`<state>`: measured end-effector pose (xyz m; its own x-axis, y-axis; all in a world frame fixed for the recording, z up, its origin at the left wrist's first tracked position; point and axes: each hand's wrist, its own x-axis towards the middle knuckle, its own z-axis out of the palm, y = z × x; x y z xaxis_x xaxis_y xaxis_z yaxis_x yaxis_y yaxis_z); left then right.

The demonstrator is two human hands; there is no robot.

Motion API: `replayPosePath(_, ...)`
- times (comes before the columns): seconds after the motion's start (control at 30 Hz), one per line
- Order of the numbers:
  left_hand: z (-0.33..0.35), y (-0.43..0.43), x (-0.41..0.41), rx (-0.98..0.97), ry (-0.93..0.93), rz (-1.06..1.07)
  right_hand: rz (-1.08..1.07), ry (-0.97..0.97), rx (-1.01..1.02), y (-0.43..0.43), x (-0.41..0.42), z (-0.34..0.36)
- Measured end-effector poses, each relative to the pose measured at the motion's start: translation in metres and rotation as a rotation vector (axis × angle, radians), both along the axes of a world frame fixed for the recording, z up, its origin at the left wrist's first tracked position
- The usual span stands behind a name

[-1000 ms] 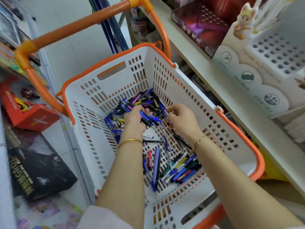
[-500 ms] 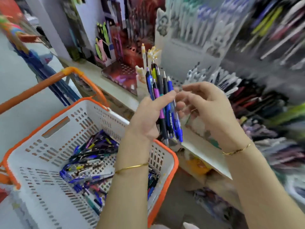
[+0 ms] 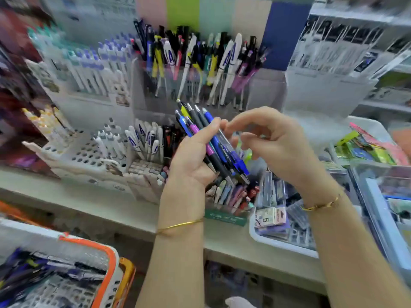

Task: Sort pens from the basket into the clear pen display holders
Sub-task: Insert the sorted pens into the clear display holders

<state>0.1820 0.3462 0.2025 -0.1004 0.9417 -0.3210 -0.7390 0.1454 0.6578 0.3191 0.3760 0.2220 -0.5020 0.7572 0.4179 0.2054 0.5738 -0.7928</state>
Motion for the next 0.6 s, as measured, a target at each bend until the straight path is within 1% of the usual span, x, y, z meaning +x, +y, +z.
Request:
replayPosePath(0.17, -0.001, 0.018, 0.02, 0.015, 0.001, -0.024, 0.018, -0.174, 0.225, 0.018, 0.026, -0.011)
replayPosePath(0.33, 0.0, 0.028, 0.014, 0.014, 0.092, -0.02, 0.012, -0.181, 0.449, 0.024, 0.024, -0.02)
replayPosePath(0.5, -0.001, 0.034, 0.002, -0.014, 0.081, -0.012, 0.05, -0.259, 0.525, 0.034, 0.013, -0.018)
replayPosePath(0.6, -0.001, 0.037, -0.007, -0.014, 0.011, 0.0, 0.061, -0.204, 0.531, 0.038, 0.003, -0.016)
